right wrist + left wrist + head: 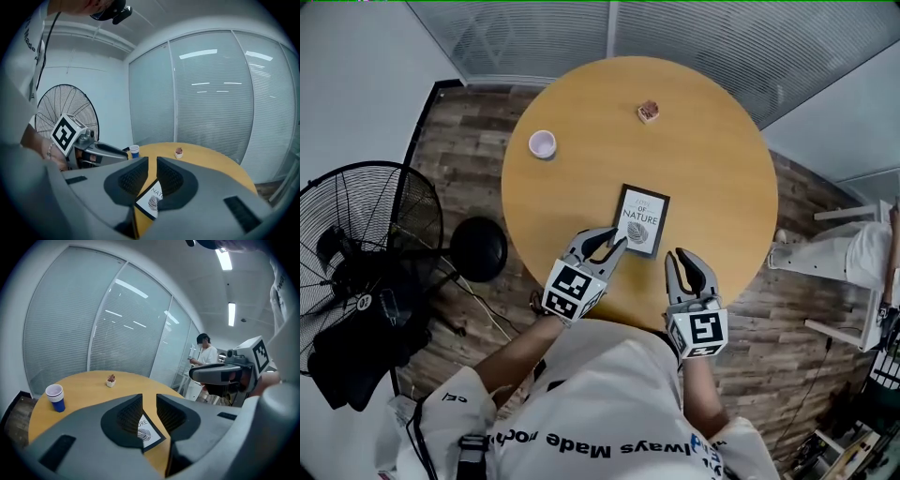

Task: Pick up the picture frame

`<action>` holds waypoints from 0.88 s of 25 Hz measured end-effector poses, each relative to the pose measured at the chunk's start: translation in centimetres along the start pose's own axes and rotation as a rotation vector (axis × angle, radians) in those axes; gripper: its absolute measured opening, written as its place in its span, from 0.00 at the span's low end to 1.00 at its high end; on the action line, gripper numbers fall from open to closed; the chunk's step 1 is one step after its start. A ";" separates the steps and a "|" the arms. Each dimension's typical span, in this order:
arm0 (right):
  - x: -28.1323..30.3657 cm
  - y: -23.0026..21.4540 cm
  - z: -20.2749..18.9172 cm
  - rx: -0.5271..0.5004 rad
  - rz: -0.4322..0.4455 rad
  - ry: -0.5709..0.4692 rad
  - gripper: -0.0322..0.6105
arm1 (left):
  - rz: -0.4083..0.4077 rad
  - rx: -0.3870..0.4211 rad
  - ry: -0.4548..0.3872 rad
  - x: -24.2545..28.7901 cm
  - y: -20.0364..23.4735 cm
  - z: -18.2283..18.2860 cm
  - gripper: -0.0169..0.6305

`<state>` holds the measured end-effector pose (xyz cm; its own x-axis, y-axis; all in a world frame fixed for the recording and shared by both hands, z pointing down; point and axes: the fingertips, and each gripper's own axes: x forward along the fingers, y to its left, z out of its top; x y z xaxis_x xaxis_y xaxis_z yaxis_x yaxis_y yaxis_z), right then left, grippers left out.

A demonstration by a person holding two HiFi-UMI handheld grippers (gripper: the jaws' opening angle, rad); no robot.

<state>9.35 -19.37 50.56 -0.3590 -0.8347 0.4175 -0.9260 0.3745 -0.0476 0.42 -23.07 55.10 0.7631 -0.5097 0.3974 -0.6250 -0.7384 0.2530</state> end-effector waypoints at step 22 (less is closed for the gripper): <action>6.0 -3.4 -12.0 0.068 -0.036 0.201 0.13 | 0.075 -0.084 0.188 6.6 4.6 -11.2 0.17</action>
<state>11.79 -20.79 64.14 -0.3009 -0.7475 0.5922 -0.9461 0.3120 -0.0870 0.76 -24.86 68.80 0.6749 -0.4648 0.5732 -0.6964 -0.6580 0.2864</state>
